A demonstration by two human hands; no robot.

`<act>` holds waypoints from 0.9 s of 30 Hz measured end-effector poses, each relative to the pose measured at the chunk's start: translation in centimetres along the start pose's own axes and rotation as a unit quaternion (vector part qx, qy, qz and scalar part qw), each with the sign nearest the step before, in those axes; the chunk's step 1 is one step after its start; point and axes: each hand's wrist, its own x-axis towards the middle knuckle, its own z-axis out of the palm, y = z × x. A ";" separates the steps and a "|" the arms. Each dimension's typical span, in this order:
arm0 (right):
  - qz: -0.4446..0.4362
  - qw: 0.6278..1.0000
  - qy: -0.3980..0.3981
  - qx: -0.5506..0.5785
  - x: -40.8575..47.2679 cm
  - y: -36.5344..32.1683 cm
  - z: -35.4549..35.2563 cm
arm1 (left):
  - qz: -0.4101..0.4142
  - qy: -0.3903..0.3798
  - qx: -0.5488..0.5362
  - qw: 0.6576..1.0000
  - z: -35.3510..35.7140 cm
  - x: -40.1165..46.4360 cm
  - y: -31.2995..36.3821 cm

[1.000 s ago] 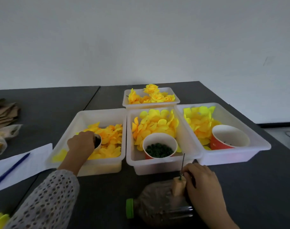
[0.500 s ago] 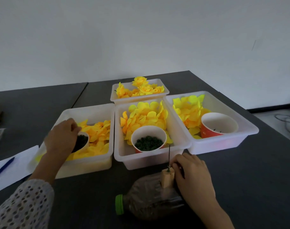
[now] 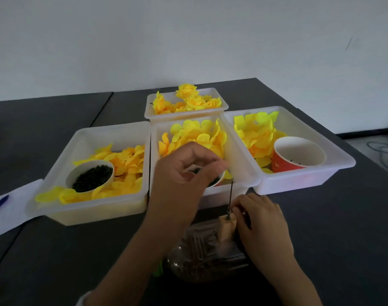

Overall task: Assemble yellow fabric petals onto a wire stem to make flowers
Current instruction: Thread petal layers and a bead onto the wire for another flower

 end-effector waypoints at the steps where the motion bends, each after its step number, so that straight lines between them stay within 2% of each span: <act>1: -0.002 1.000 0.004 0.003 0.0 0.0 0.0 | -0.004 -0.017 -0.004 1.000 0.6 -0.1 -0.1; 8: -0.005 1.000 0.015 0.002 -0.1 0.3 0.4 | 0.001 -0.098 0.046 0.994 1.5 -0.2 -0.6; 14: -0.013 1.000 0.027 -0.004 -0.1 0.5 0.5 | 0.021 -0.093 0.122 0.988 1.1 -0.6 -1.1; 22: -0.016 1.000 0.020 -0.006 0.1 0.4 0.4 | 0.044 -0.031 0.102 0.993 1.3 -0.7 -0.6; 27: -0.012 1.000 0.027 -0.008 0.0 0.3 0.4 | 0.031 -0.046 0.123 0.991 1.3 -0.7 -0.7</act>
